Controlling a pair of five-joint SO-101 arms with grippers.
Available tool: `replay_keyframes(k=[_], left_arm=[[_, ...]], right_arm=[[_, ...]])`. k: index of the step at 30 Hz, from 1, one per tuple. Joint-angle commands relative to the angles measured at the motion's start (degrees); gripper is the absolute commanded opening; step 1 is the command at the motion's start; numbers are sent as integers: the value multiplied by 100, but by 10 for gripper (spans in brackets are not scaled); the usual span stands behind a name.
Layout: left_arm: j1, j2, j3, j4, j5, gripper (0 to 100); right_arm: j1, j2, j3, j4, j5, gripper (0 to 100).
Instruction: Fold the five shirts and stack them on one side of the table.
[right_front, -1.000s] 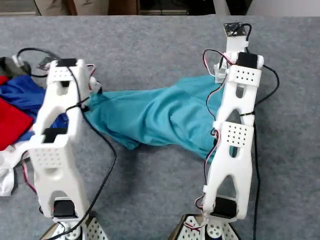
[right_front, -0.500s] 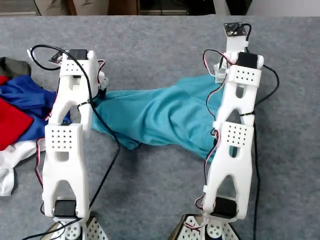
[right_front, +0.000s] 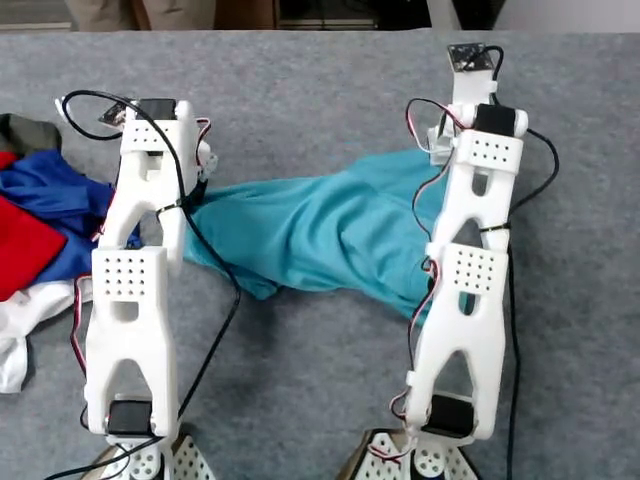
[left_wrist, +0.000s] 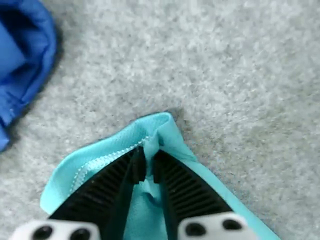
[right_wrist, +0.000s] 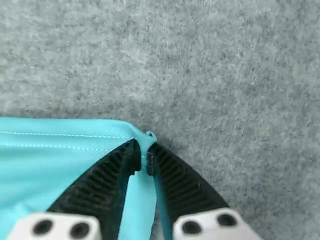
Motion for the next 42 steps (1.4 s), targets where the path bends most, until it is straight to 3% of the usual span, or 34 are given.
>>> replay_keyframes(k=[1,6,13,17,20,33,42], left_arm=[[-167,-101,-149,35,35,18],[-229,-101,-914,334,-176,18],[-88,-163,-3235,826,-1530,18],[-132,-884,-3710,835,-2224,17],[-141,-1771,-3437,835,-2611,17],[-79,-6712,-158,826,-3613,18],[-141,-8866,519,826,-4035,18]], right_arm=[[66,-22,-233,-105,44,5],[57,-22,-242,-105,44,5],[-347,-708,-268,316,53,5],[-418,-1780,-268,914,53,5],[-391,-2888,-259,1134,62,5],[-391,-7301,-233,1099,1213,5],[-374,-8954,-145,-62,1626,5]])
